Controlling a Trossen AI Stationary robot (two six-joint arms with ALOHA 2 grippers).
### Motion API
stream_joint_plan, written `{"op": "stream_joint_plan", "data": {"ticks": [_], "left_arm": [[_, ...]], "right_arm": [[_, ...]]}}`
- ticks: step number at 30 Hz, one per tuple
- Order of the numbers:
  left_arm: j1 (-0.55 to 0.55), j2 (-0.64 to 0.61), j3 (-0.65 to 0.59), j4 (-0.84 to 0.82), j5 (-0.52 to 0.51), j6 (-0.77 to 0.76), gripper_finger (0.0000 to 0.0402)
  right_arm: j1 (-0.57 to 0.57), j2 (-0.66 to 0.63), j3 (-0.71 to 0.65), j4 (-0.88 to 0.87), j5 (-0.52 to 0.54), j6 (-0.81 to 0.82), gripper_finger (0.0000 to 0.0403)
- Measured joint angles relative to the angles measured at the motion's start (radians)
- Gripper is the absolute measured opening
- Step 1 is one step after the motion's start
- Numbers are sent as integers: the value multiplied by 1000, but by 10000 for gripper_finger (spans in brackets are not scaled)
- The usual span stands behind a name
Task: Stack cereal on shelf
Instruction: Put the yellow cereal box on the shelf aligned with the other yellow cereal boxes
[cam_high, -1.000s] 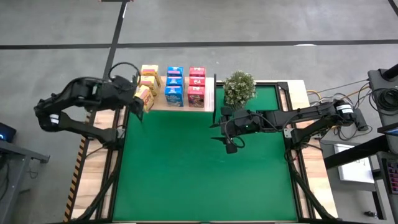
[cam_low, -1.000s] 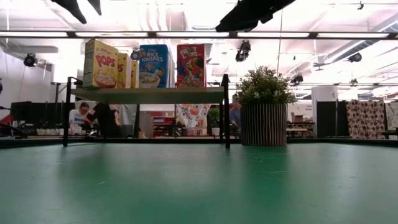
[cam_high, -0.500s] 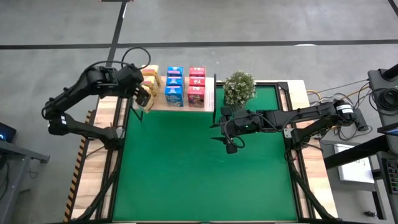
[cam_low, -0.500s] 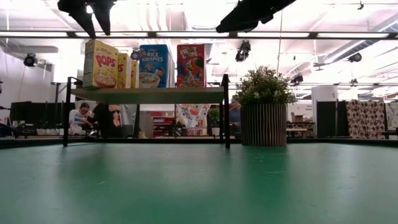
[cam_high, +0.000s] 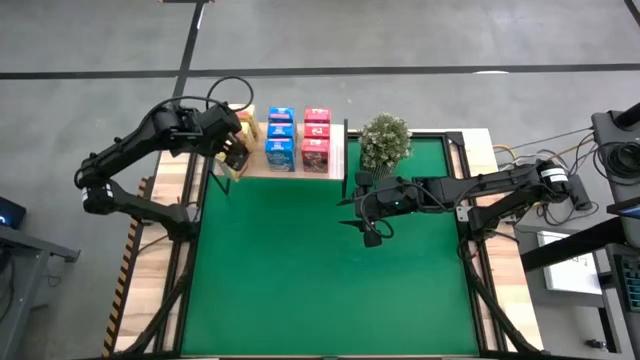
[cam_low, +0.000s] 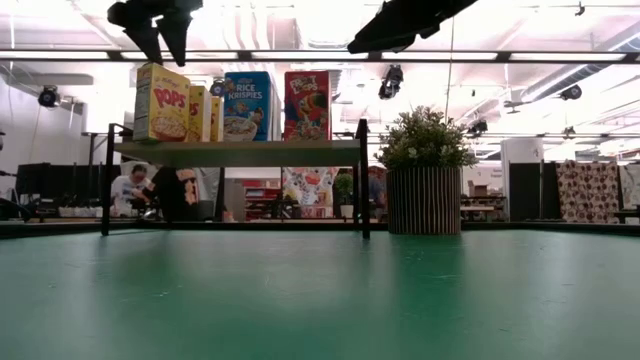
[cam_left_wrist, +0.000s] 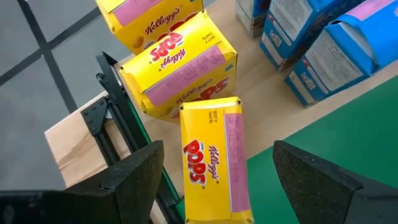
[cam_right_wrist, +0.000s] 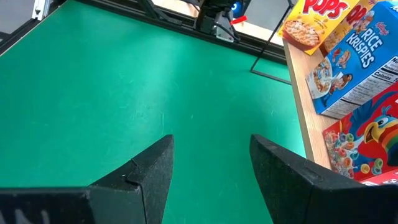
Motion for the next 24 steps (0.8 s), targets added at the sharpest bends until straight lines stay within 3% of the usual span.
{"op": "stream_joint_plan", "data": {"ticks": [13, 24], "left_arm": [[0, 29, -15, -37, -43, -15, 282], [-1, 27, -86, -24, -41, -19, 257]], "right_arm": [[0, 0, -1, -5, 0, 1, 201], [0, 0, -1, -5, 0, -4, 201]]}}
